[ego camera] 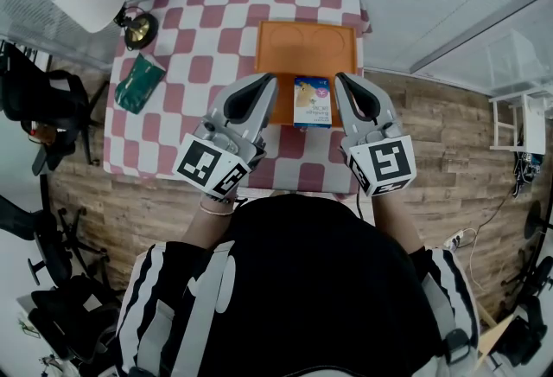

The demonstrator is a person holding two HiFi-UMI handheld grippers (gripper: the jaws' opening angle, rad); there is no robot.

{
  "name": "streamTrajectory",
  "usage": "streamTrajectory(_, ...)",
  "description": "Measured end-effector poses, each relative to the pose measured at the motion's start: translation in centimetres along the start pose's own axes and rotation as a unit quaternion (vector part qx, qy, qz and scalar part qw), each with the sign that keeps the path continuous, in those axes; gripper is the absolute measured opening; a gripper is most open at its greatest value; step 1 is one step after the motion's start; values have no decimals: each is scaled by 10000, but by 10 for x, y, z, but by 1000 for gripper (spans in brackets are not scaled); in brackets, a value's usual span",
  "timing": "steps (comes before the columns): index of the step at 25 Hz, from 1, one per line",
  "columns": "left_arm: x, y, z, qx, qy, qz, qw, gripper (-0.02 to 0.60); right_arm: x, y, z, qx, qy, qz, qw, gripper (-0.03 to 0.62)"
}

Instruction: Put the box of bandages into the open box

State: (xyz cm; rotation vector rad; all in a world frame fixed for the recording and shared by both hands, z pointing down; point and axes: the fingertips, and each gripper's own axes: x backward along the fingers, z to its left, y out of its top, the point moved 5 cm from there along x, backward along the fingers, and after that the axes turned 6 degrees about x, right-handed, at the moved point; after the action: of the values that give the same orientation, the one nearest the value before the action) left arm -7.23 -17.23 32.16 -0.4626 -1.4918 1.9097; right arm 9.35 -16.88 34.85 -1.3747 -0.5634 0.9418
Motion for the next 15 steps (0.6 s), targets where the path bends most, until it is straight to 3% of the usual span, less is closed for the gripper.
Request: streamTrajectory(15, 1, 1, 1, 6, -5, -4, 10000, 0, 2, 3, 3, -49, -5, -130, 9999, -5)
